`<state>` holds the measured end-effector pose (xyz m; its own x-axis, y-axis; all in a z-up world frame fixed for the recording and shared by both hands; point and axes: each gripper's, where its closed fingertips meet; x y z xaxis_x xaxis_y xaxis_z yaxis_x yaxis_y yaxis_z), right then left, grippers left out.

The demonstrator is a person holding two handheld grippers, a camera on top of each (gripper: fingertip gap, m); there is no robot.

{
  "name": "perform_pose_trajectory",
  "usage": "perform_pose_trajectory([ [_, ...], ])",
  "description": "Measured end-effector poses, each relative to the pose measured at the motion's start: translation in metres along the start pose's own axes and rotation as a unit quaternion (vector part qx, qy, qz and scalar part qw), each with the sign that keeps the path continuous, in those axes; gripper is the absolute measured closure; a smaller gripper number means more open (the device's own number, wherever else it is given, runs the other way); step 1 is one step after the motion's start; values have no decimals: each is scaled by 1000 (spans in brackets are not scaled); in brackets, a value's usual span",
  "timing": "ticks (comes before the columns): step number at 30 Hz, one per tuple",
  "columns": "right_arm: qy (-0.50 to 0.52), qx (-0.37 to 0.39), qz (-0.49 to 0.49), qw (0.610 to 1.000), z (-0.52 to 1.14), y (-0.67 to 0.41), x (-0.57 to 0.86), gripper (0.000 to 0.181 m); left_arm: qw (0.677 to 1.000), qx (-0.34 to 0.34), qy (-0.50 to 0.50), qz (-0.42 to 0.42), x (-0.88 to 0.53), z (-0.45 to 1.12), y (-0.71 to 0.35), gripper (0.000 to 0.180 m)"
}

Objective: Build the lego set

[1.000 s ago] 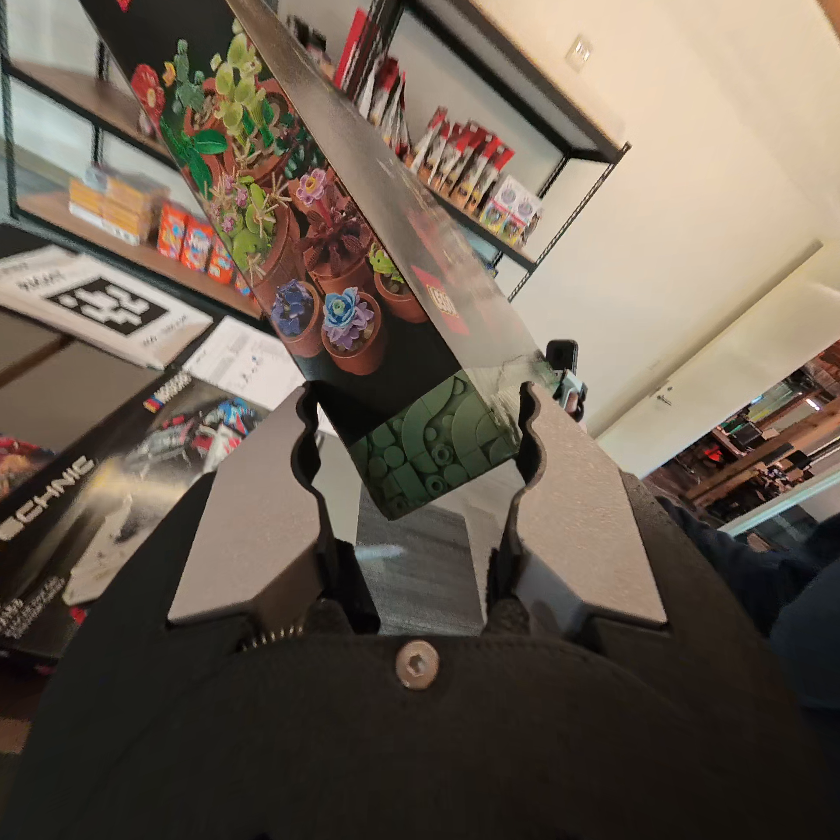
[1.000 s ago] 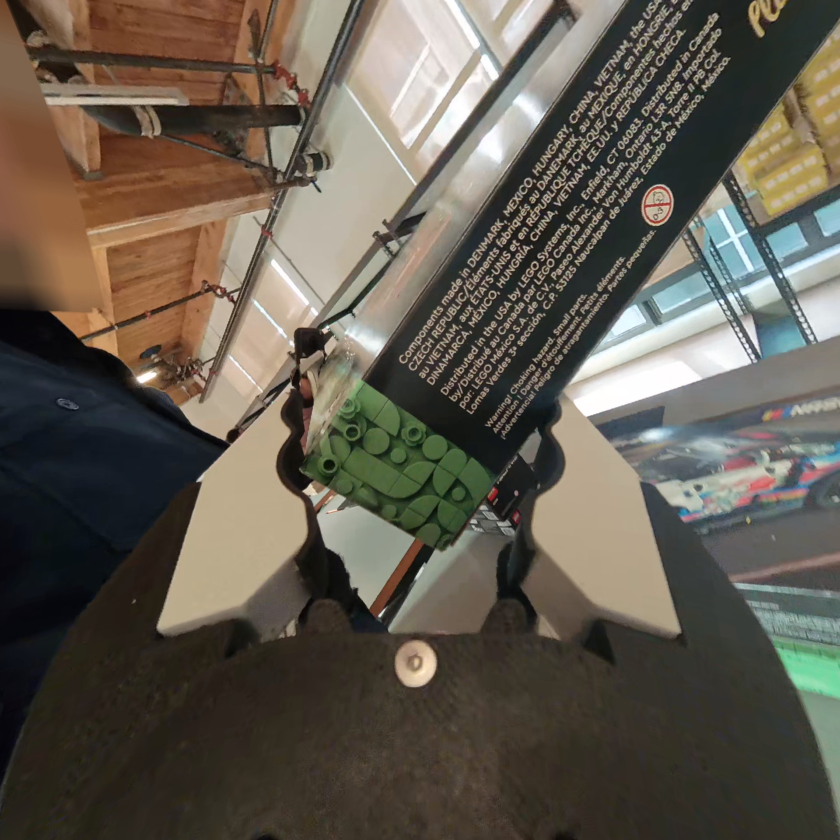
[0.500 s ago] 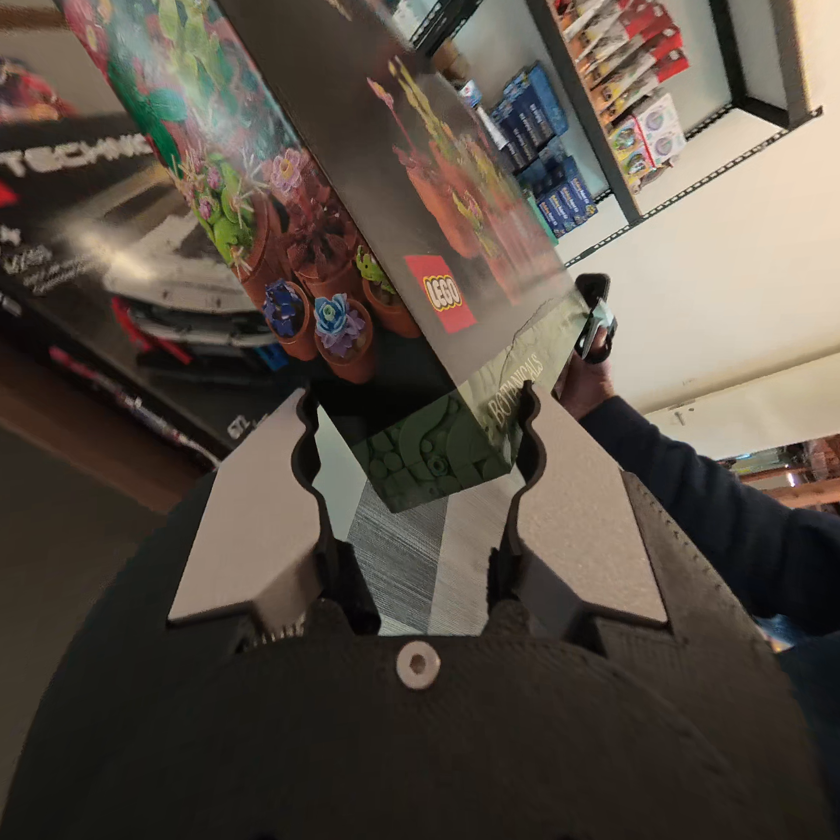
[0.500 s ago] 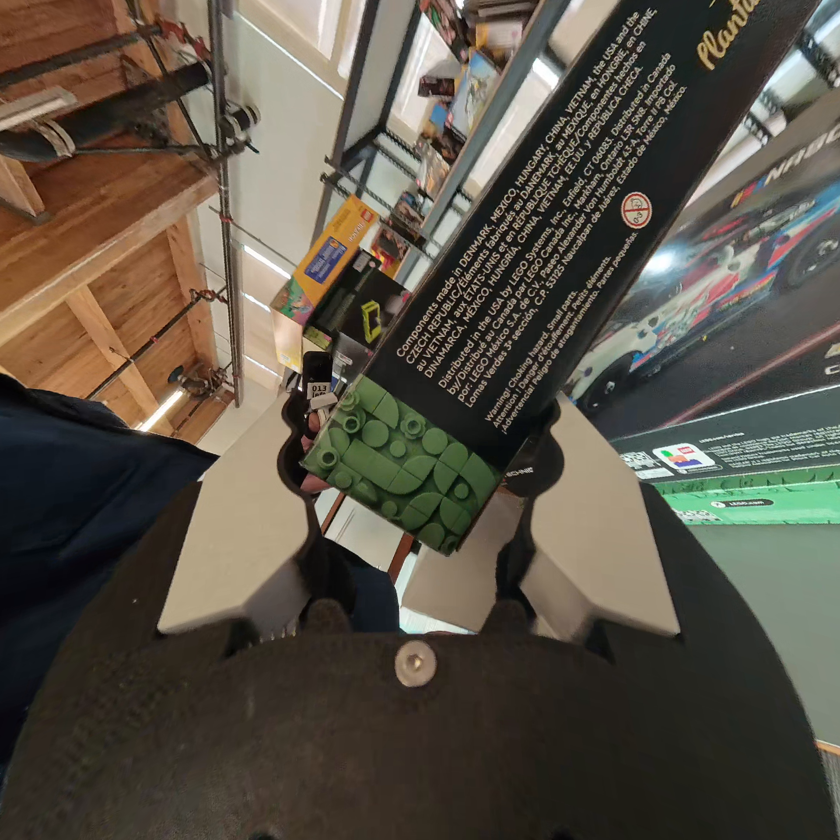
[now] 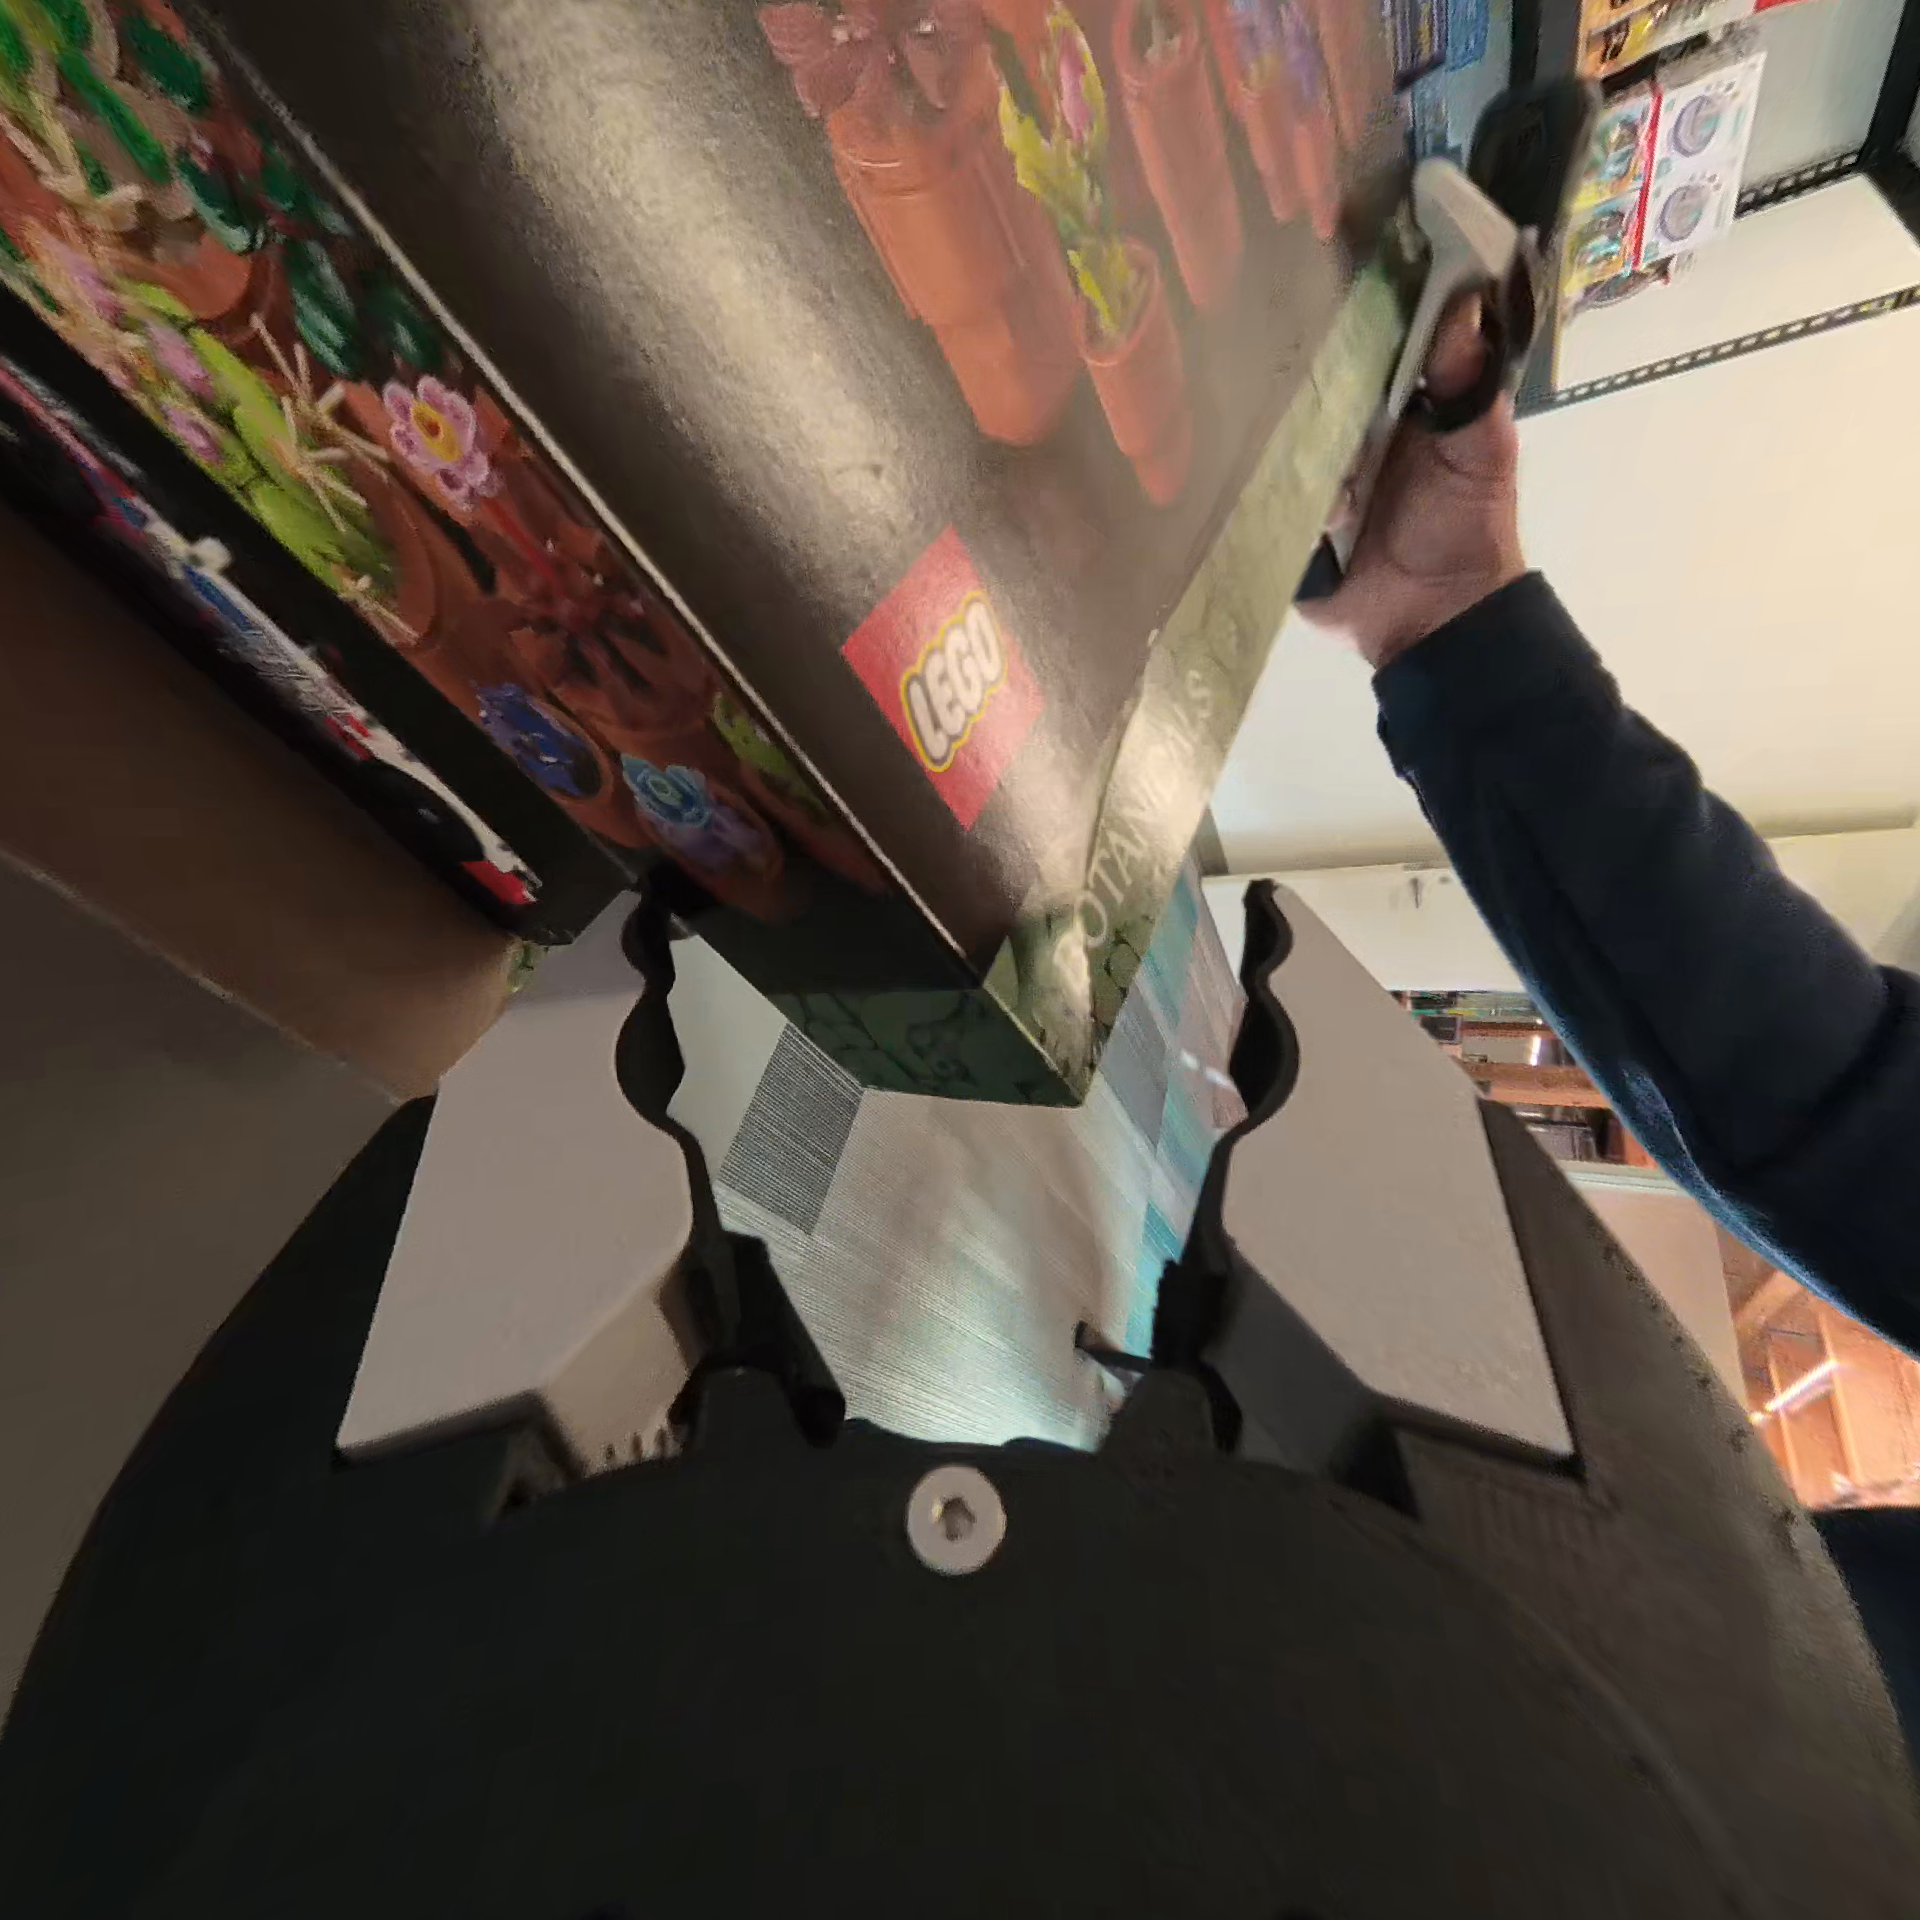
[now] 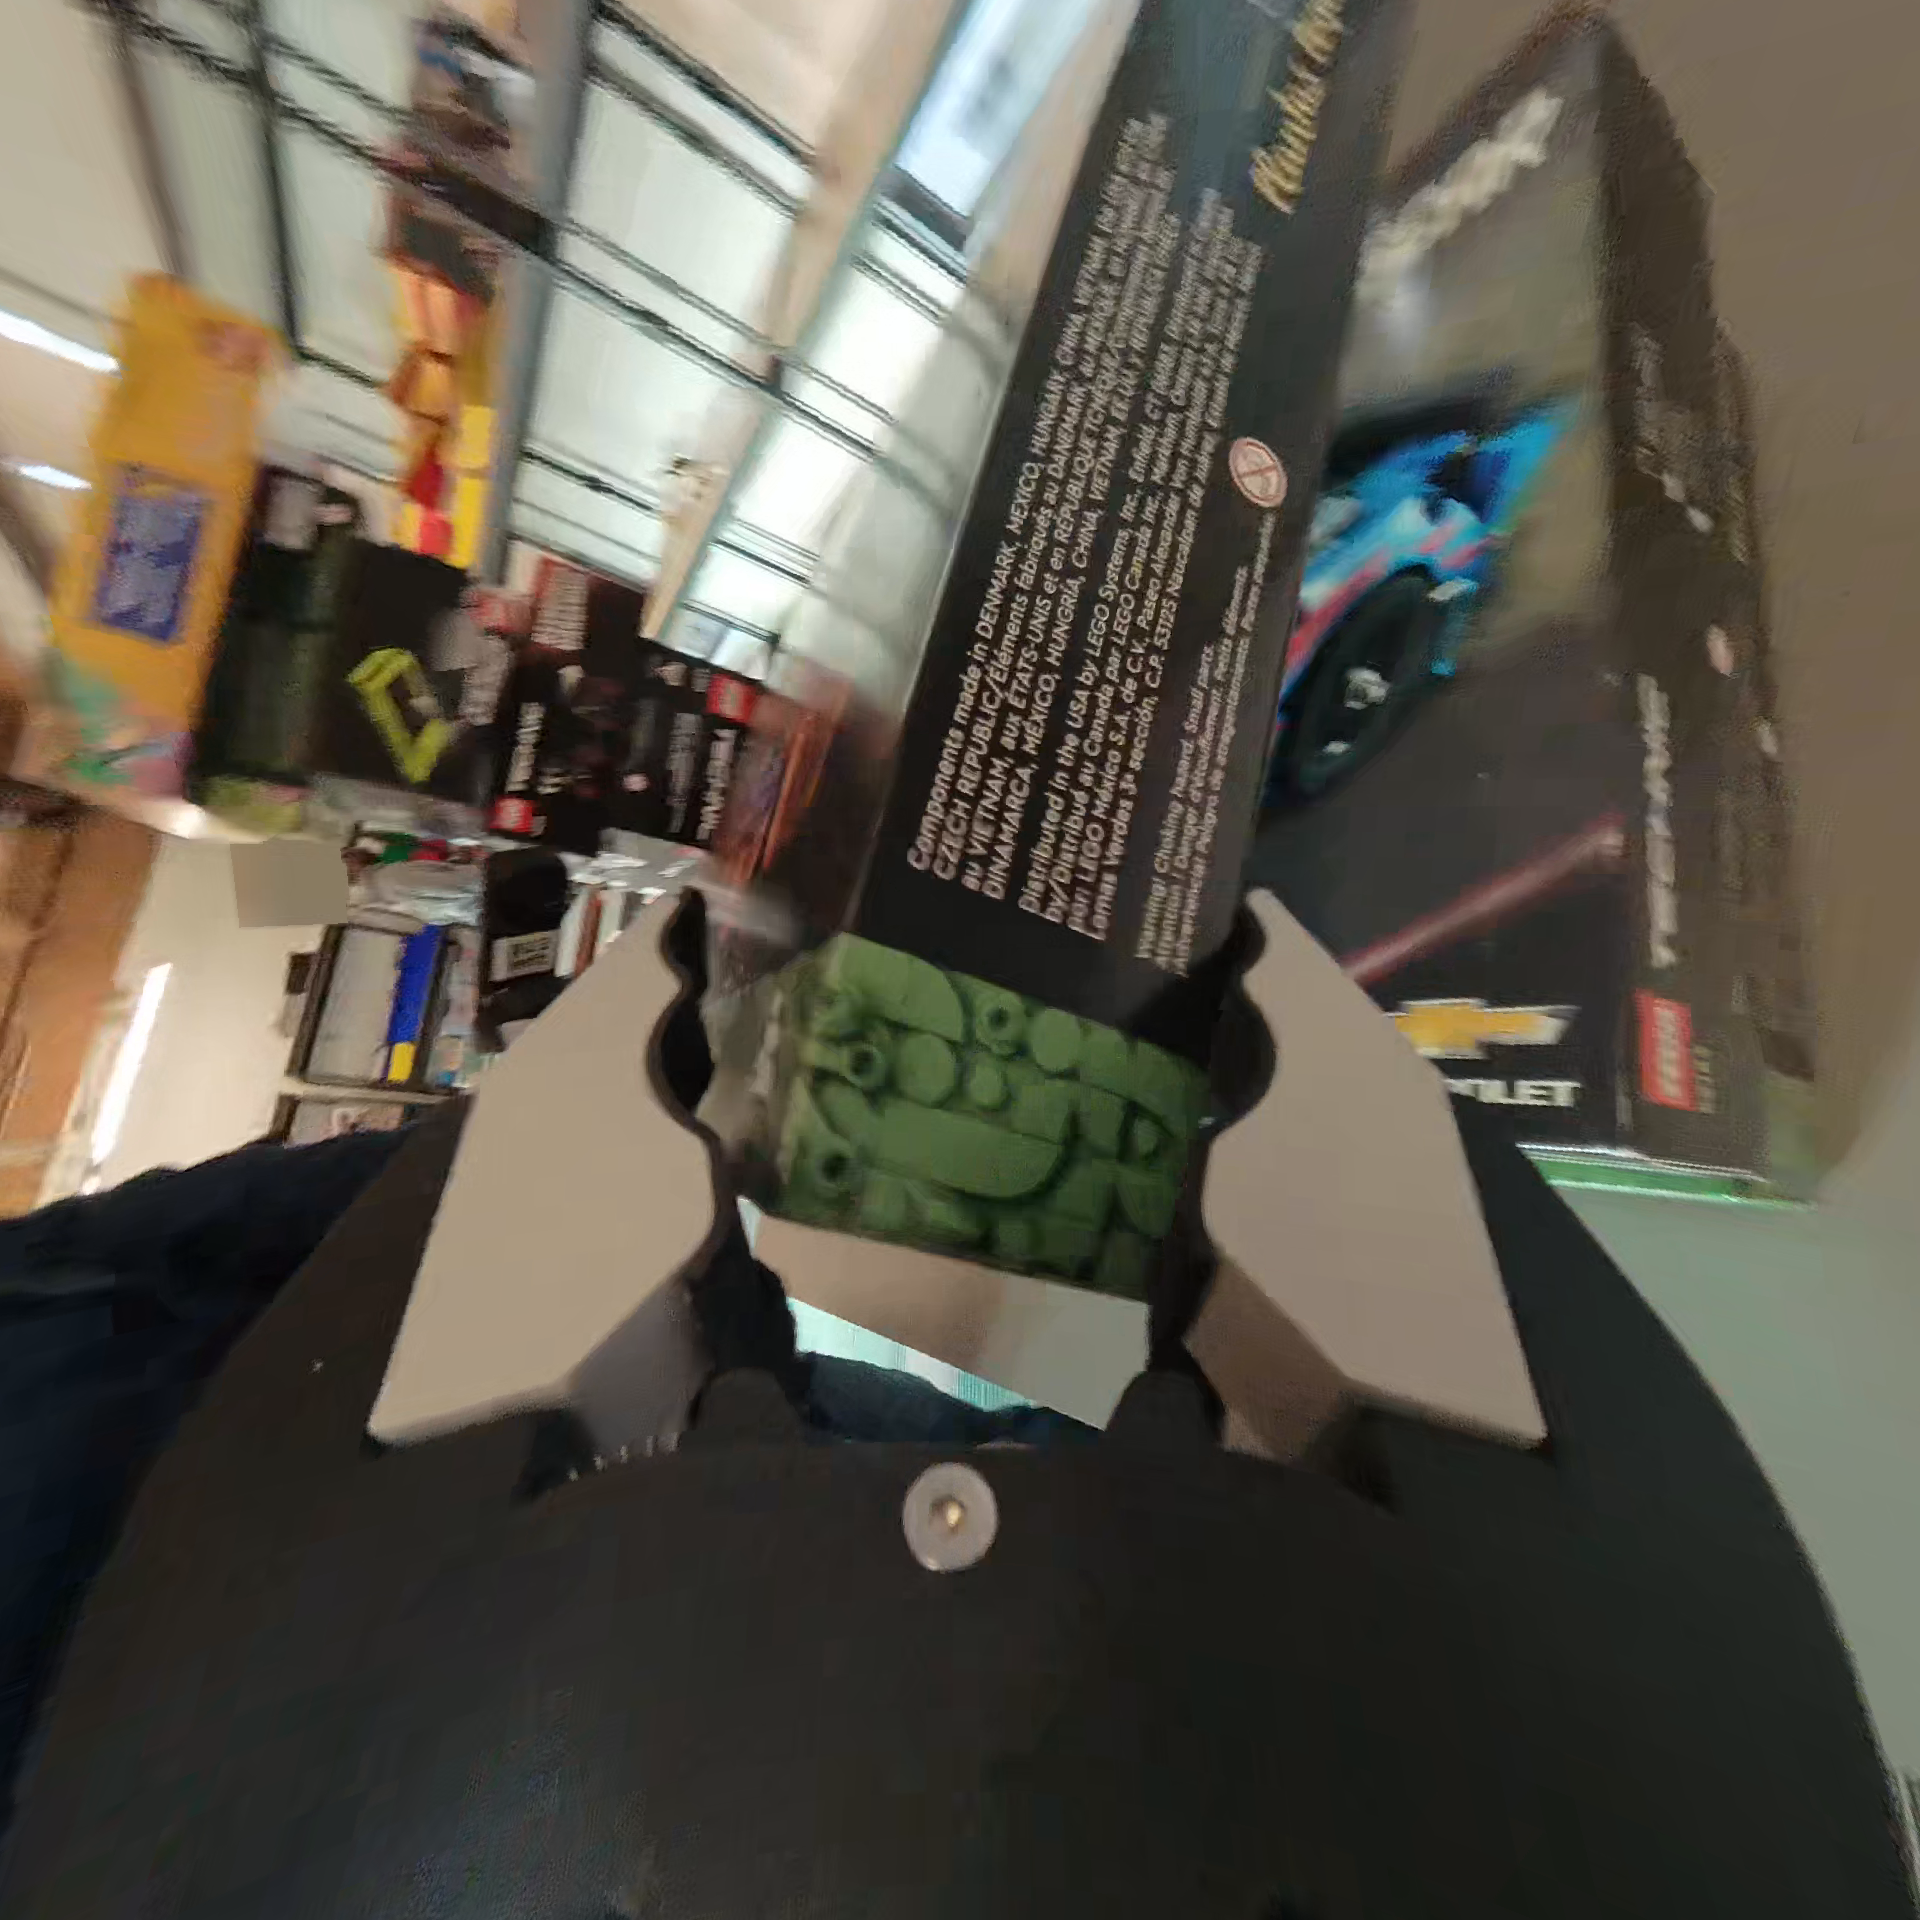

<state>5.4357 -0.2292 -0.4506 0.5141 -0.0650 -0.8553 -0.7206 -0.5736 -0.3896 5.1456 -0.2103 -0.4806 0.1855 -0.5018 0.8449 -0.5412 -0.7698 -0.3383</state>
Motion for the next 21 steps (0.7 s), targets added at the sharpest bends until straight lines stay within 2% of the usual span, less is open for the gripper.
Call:
perform_pose_trajectory([
  [2,66,-21,3,998,9,-4,22,56,1000,-12,9,0,3,7,-2,69],
  [3,101,-17,-8,995,7,-9,30,51,1000,-11,16,-4,4,8,-5,67],
  [4,120,-2,-8,993,3,-16,33,65,1000,-14,22,-10,5,8,-6,64],
  [5,107,25,2,994,0,-25,29,67,1000,-27,14,-3,4,8,-4,57],
  [9,134,52,19,989,-15,-30,34,77,998,-27,45,26,21,1,-15,61],
  [12,147,51,2,988,-17,-18,29,71,999,-17,22,43,21,-5,-16,73],
  [15,176,47,-33,983,-15,-5,25,66,1000,7,16,25,9,-7,-19,70],
  [18,218,61,-53,973,-18,0,17,65,1000,-6,12,18,4,-10,-19,70],
  [21,238,88,-98,962,-18,-4,-15,68,999,-16,6,47,21,-22,-17,71],
])
Point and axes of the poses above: each gripper's, where its closed fingertips meet, z out along the fingers, y out of its underside, x = y × z across the jaws, and after that the axes turned 3 degrees about z, right-handed
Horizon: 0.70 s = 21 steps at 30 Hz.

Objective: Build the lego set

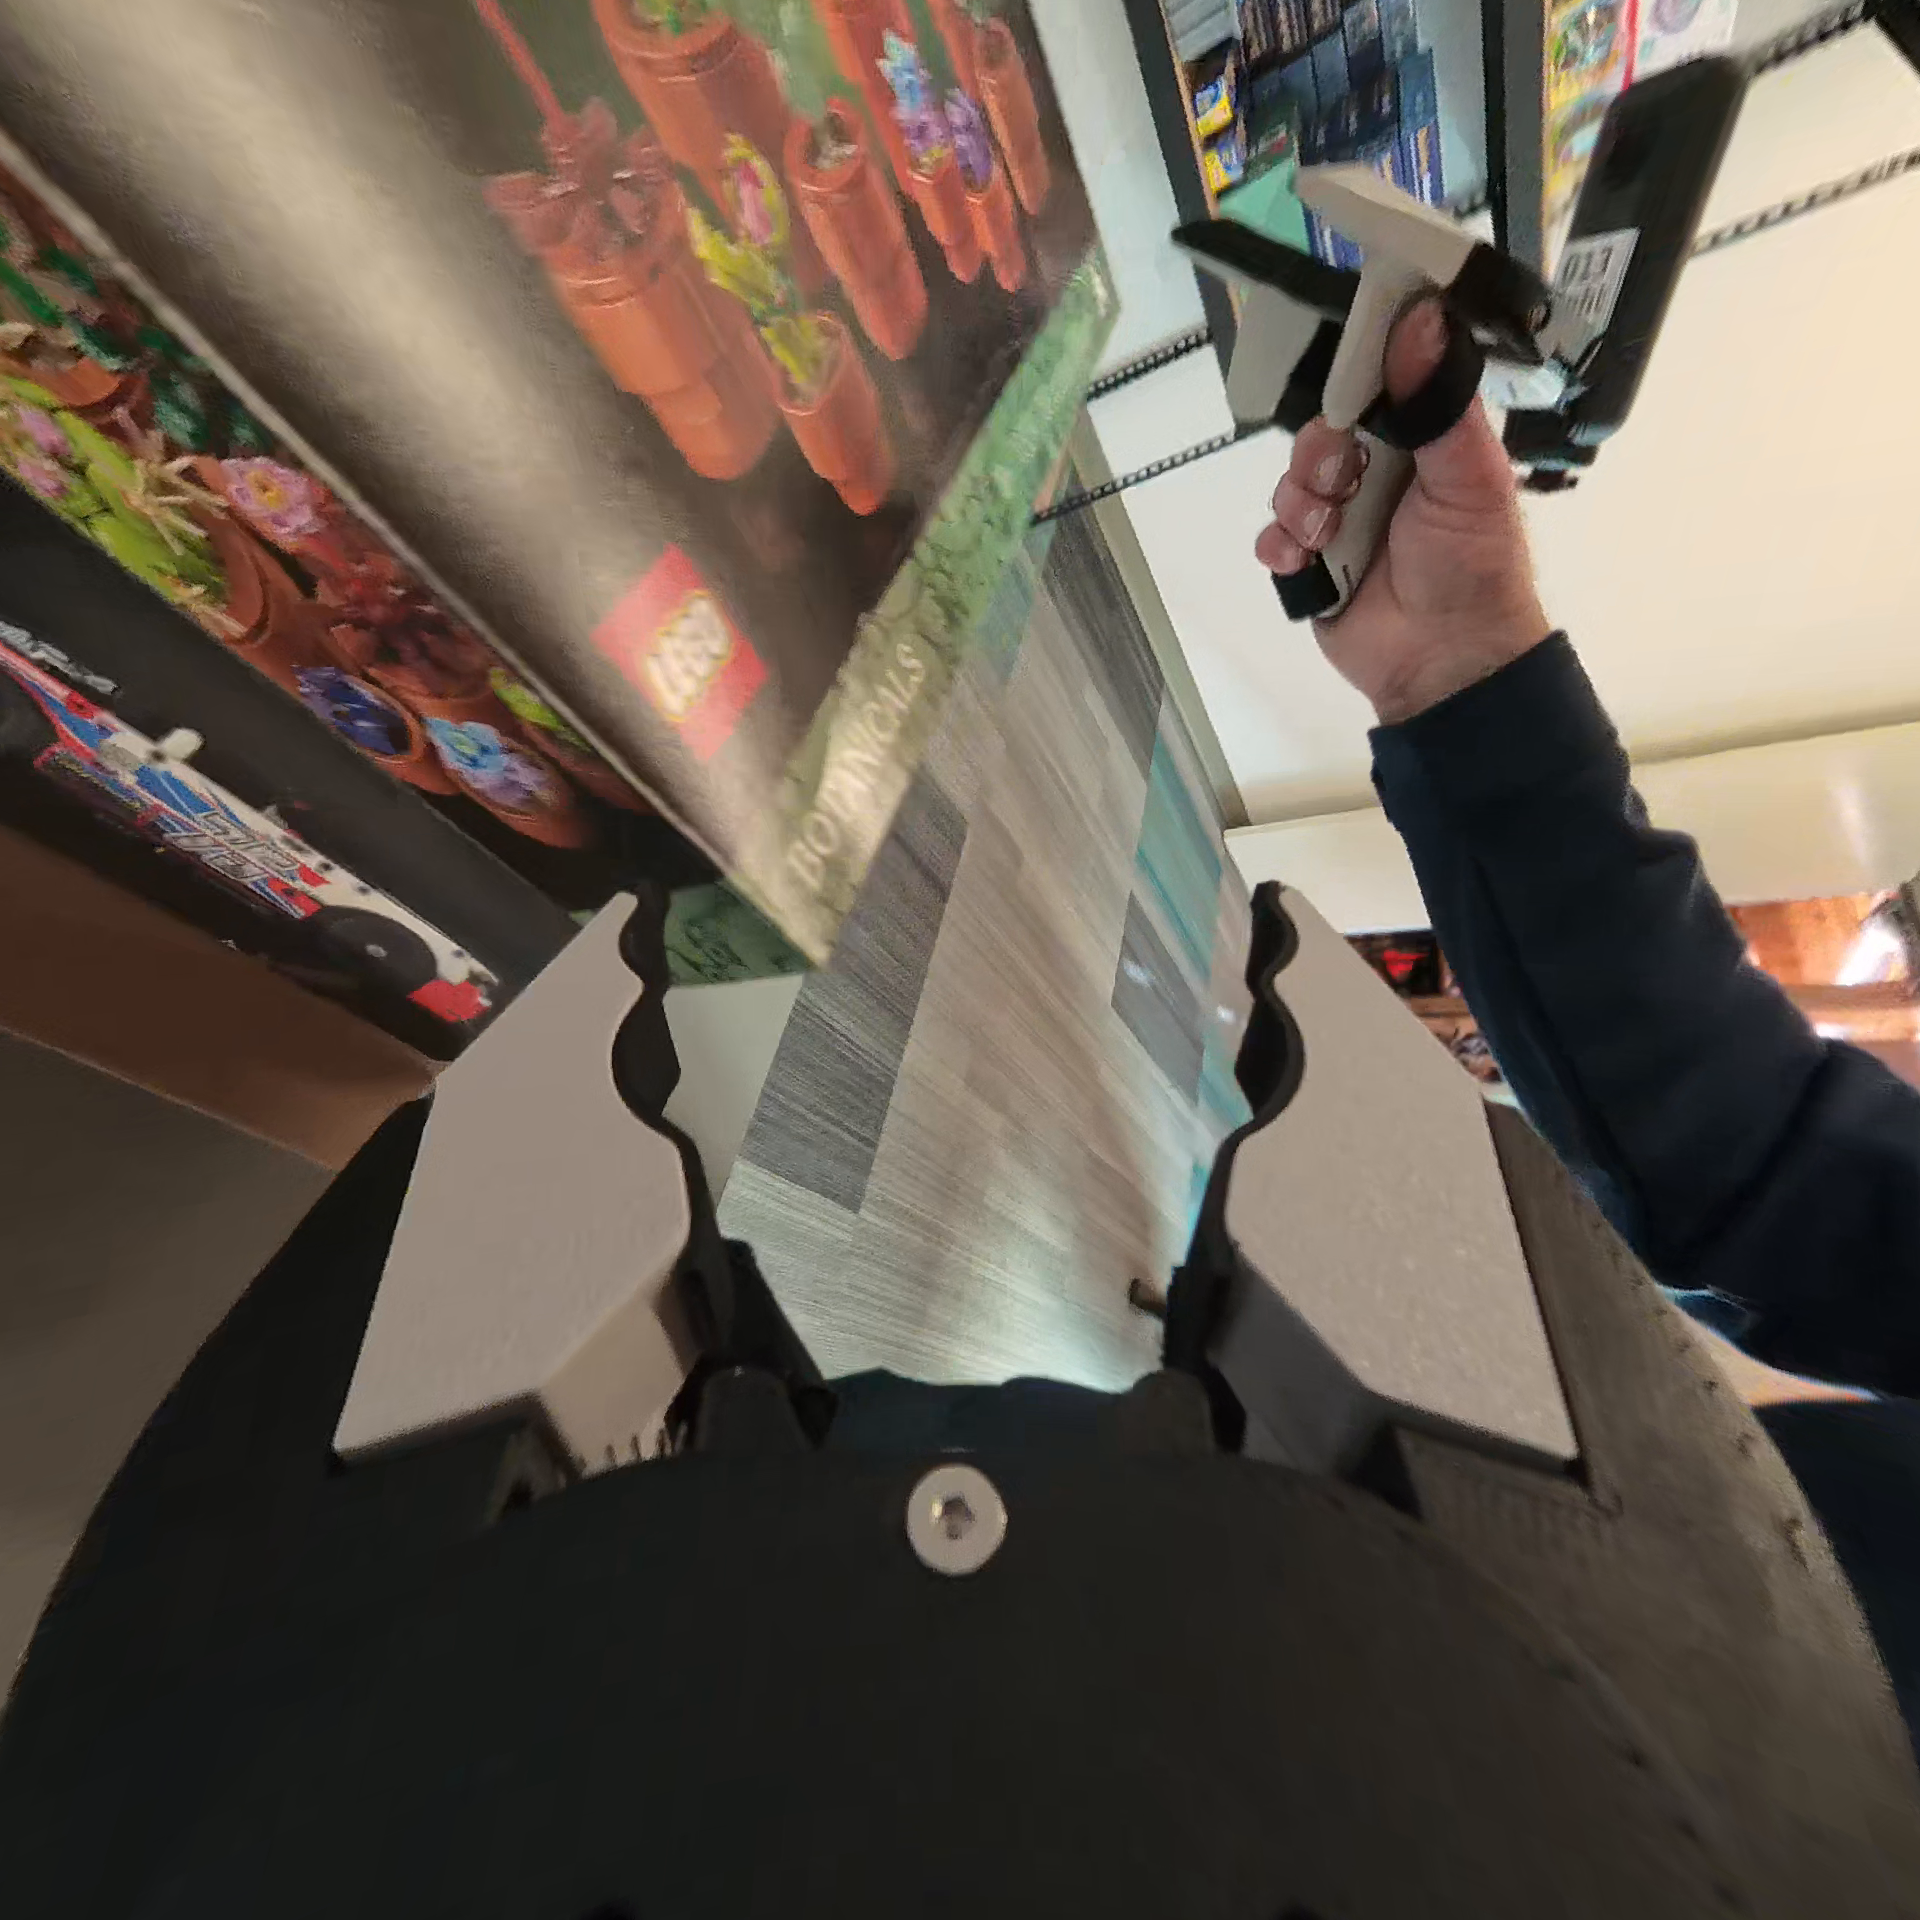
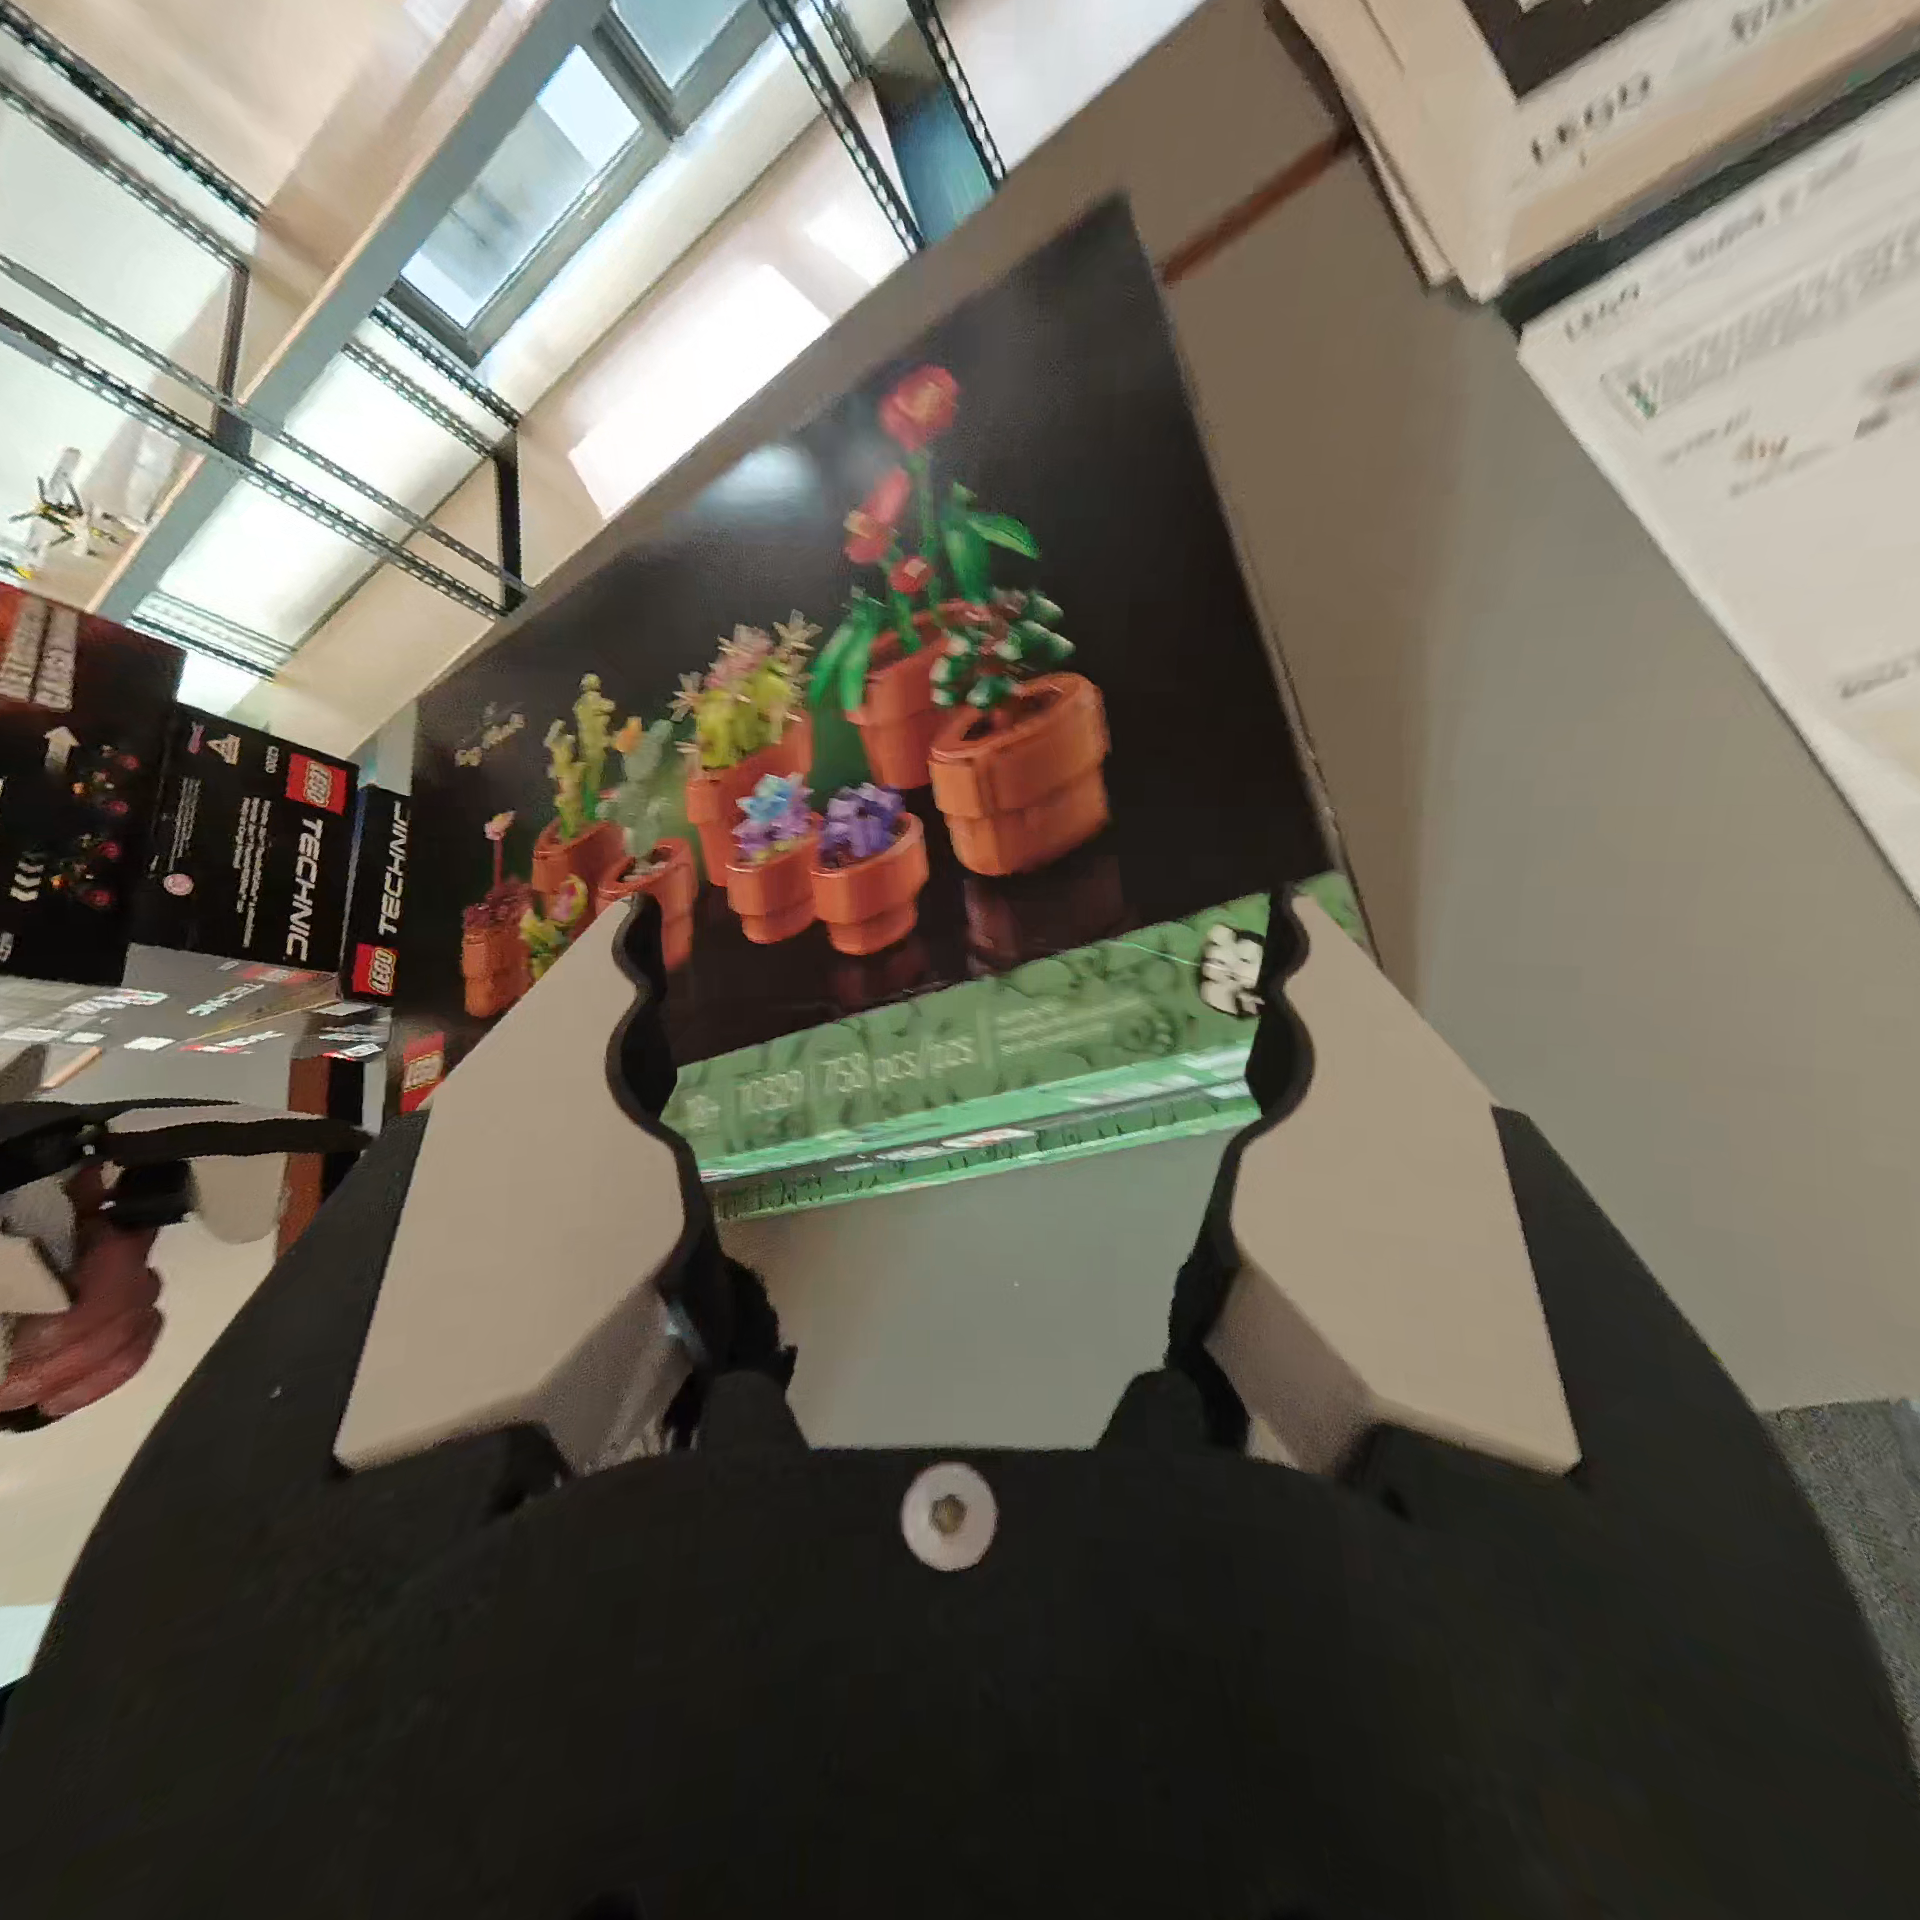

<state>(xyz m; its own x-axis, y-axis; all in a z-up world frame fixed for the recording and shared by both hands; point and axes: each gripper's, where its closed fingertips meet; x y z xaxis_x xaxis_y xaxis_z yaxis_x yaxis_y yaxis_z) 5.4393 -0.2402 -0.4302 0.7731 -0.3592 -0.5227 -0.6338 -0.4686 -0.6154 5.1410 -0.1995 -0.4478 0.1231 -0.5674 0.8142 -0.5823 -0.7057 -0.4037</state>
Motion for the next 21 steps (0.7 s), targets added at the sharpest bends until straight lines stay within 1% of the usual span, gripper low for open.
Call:
perform_pose_trajectory([
  [2,-26,17,-38,999,-3,-6,-40,74,999,-25,16,38,28,-8,10,71],
  [5,-116,-1,-63,991,4,1,-116,74,986,-57,53,149,86,-24,26,76],
  [7,-190,-5,-64,980,6,2,-173,73,973,-48,82,212,129,-41,24,78],
  [9,-244,21,-66,967,6,-7,-227,70,961,-23,84,262,164,-65,8,76],
  [11,-296,45,-64,952,5,-15,-282,65,949,27,70,307,194,-98,-20,76],
  [14,-380,36,-54,923,6,-18,-361,63,927,119,34,353,230,-163,-62,77],
  [16,-414,9,-50,909,12,-12,-404,61,913,181,-34,364,232,-214,-89,74],
  [18,-436,-11,-53,899,20,-6,-440,57,893,255,-109,354,224,-277,-113,71],
  [21,-469,-44,-34,882,28,2,-483,56,862,351,-224,289,189,-383,-131,67],
])
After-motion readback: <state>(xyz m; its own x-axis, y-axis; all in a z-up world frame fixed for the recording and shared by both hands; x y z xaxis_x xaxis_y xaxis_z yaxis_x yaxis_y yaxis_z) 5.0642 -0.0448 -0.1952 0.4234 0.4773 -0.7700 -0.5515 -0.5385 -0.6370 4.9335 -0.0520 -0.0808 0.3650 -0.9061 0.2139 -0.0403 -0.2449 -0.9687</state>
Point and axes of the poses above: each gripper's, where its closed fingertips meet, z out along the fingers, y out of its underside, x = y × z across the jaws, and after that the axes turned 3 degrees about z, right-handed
